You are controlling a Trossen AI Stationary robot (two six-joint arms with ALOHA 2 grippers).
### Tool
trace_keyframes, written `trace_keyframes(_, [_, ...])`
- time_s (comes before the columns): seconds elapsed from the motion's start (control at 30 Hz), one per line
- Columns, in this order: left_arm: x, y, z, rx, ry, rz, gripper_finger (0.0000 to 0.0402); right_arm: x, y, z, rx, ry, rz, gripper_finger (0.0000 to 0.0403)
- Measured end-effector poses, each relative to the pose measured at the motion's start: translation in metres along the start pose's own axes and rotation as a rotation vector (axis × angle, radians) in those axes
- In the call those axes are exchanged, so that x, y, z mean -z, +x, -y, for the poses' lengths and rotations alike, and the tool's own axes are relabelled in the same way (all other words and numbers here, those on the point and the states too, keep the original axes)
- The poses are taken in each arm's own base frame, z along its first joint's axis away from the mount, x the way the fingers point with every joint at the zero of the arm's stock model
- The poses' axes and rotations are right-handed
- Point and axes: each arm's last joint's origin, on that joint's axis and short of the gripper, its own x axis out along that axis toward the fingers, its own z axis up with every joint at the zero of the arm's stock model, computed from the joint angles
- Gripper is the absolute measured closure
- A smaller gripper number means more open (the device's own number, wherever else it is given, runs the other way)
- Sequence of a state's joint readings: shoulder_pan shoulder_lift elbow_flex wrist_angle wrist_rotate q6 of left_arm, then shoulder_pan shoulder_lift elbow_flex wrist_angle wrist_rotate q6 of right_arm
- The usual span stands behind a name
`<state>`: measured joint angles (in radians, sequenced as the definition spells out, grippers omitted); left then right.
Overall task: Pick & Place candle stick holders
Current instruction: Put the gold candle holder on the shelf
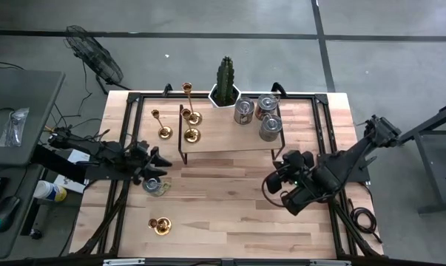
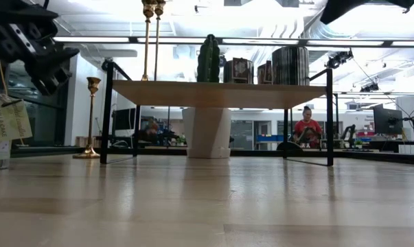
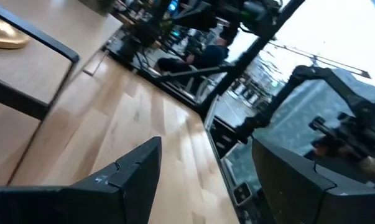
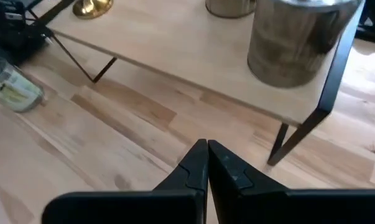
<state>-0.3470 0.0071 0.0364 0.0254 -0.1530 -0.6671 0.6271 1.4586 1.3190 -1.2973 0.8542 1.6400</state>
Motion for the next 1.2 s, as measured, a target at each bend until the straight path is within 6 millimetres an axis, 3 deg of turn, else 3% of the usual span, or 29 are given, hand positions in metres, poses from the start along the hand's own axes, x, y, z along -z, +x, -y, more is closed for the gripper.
trace_keyframes(0.33, [-0.031,-0.008,0.023,0.042,0.132,0.052,0.0156,0.013,-0.002,0.007,0.003,-0.031,-0.006,0.0401])
trace_keyframes(0.53, [-0.043,-0.007,0.032,-0.036,0.151,-0.058,0.0156,0.012,-0.003,0.014,0.056,-0.091,-0.023,0.0401])
trace_keyframes(0.7, [-0.053,0.007,0.047,0.000,0.154,-0.182,0.0156,0.007,-0.009,0.022,0.061,-0.129,-0.014,0.0401])
trace_keyframes(0.97, [-0.067,0.031,0.073,0.185,0.020,-0.387,0.0156,0.006,-0.024,0.057,-0.155,-0.079,0.046,0.0401])
trace_keyframes(1.2, [-0.059,0.030,0.083,0.228,-0.099,-0.497,0.0156,0.016,-0.008,0.076,-0.384,-0.008,0.056,0.0401])
